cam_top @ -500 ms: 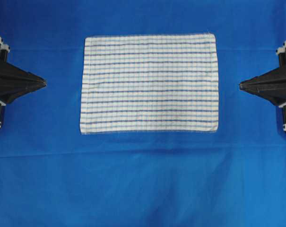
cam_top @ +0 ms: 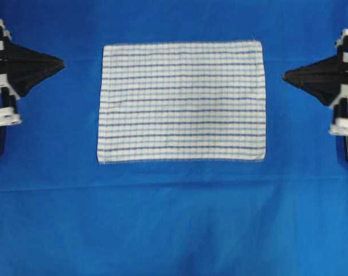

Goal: Fold the blue towel.
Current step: 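Move both grippers to the towel's top corners and grasp them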

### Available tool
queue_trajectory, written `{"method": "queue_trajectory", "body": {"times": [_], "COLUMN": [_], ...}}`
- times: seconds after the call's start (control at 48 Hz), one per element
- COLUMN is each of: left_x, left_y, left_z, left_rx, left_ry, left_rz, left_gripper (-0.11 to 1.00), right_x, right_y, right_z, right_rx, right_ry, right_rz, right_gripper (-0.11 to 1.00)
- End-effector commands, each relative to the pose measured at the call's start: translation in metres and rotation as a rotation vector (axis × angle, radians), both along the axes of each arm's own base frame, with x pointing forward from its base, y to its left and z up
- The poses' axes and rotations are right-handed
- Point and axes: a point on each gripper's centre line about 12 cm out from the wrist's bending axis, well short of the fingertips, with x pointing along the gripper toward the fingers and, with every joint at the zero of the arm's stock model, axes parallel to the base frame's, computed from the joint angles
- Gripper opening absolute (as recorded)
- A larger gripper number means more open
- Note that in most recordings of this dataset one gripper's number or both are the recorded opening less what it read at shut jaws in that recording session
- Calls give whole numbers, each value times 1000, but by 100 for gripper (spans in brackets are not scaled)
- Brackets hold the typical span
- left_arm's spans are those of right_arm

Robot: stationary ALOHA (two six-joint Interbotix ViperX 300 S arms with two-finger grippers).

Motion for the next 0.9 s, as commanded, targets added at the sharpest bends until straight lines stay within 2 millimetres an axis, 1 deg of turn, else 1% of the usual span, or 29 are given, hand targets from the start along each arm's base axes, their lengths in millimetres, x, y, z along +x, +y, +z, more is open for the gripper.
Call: {"method": "queue_trajectory", "body": {"times": [0.0, 0.083, 0.125, 0.208, 0.271, 0.313, 0.396, 0.479, 0.5, 0.542, 0.667, 0.875], "left_x": [6, 11, 13, 19, 24, 26, 31, 36, 37, 39, 45, 58], "left_y": [15, 28, 35, 48, 59, 65, 77, 89, 92, 98, 115, 135], "left_z": [-8, -19, -26, -38, -50, -57, -72, -87, -89, -96, -119, -160], "left_rx": [-16, -33, -42, -59, -75, -94, -120, -142, -146, -155, -178, -213], "left_ry": [40, 88, 112, 155, 193, 213, 262, 306, 314, 329, 368, 466], "left_rz": [59, 107, 132, 173, 206, 226, 257, 286, 293, 307, 344, 368], "left_gripper": [0, 1, 5, 20, 37, 50, 74, 90, 91, 92, 91, 91], "right_x": [4, 5, 6, 6, 7, 9, 12, 16, 17, 19, 23, 29], "right_y": [-19, -36, -44, -61, -72, -79, -92, -104, -107, -112, -125, -142], "right_z": [-1, -13, -20, -34, -44, -51, -65, -80, -83, -91, -111, -140], "right_rx": [28, 63, 77, 106, 125, 141, 169, 196, 199, 208, 230, 259], "right_ry": [28, 79, 108, 167, 213, 243, 303, 366, 377, 403, 469, 537], "right_rz": [-82, -154, -190, -256, -294, -317, -353, -383, -388, -398, -421, -445], "right_gripper": [0, 0, 1, 1, 3, 10, 34, 56, 60, 62, 57, 57]}}
